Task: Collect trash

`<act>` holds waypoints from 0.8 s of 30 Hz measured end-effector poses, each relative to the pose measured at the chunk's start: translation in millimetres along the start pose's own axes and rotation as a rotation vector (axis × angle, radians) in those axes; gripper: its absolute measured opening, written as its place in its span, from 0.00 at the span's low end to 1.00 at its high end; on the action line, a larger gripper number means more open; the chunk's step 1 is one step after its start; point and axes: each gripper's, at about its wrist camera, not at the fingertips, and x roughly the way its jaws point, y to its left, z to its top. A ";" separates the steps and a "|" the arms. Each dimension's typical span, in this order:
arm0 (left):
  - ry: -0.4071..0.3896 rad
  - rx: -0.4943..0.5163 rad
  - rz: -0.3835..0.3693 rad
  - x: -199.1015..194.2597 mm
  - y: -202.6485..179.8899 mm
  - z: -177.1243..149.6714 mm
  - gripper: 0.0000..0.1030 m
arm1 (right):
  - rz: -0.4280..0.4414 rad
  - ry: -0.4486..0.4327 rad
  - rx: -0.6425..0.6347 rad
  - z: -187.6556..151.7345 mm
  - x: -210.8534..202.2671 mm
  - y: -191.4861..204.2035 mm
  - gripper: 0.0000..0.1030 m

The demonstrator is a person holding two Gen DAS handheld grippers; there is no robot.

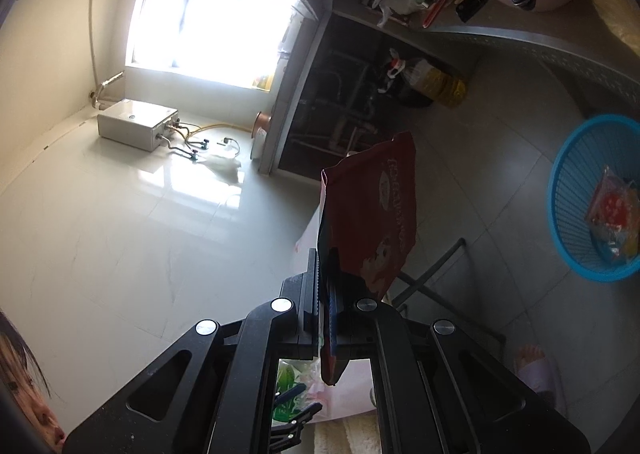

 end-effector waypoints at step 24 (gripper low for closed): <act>-0.317 -0.100 -0.090 -75.9 7.4 88.9 0.01 | -0.153 -0.135 0.021 0.9 -40.2 -31.8 0.03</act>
